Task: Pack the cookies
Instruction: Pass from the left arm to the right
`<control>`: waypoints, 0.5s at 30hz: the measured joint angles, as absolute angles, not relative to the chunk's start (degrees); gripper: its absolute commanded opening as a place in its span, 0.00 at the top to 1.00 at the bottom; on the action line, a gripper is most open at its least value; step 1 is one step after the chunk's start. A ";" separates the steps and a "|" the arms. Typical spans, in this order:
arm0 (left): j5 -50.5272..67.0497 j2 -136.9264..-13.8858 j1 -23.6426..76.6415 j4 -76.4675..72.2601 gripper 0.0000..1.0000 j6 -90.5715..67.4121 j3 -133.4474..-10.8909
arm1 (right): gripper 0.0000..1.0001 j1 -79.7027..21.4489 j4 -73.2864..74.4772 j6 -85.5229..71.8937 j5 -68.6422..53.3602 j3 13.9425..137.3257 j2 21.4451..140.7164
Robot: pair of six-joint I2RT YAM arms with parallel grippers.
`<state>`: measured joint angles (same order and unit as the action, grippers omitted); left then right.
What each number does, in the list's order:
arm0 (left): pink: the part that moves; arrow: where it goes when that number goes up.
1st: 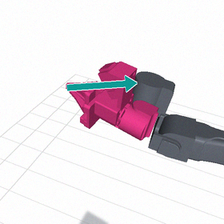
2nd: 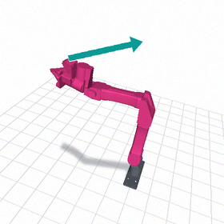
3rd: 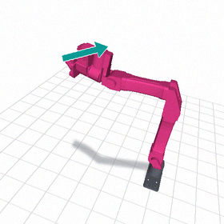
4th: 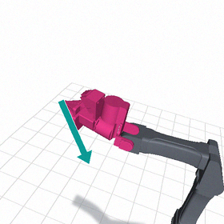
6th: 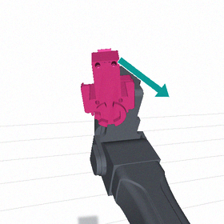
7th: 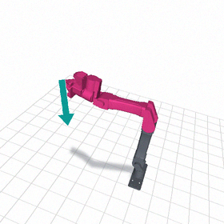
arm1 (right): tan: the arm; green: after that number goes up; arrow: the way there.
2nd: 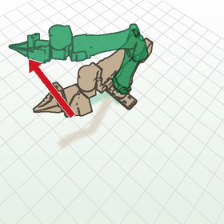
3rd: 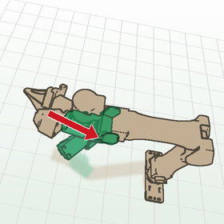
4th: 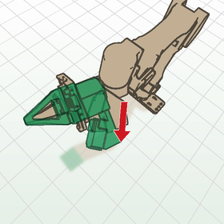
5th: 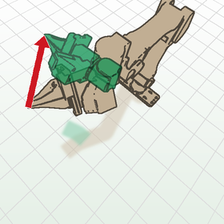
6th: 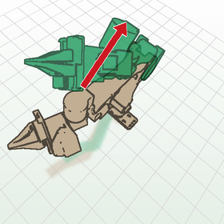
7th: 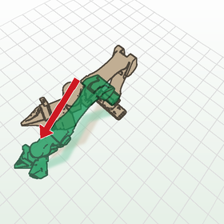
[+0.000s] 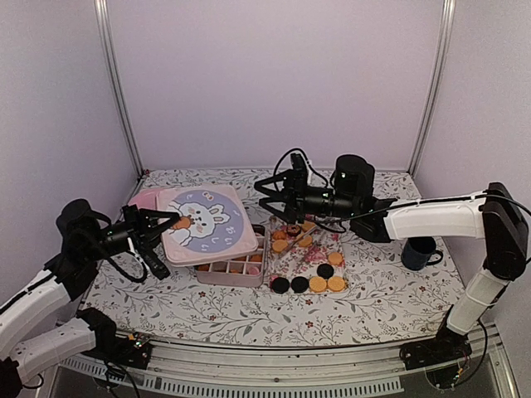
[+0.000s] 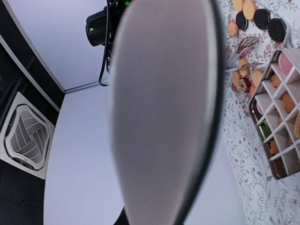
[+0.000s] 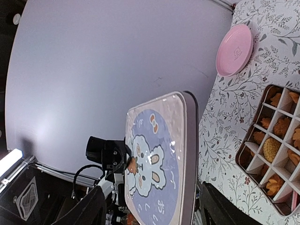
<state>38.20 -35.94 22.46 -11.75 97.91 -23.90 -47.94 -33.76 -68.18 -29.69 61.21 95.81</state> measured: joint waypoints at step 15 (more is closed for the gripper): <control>39.27 -38.70 24.77 -29.98 1.00 106.13 -19.57 | 0.57 -50.41 -38.26 -69.45 -35.66 61.60 100.51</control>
<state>39.27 -38.70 24.77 -29.98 106.13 -19.57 -50.41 -38.26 -69.45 -35.66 61.60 100.51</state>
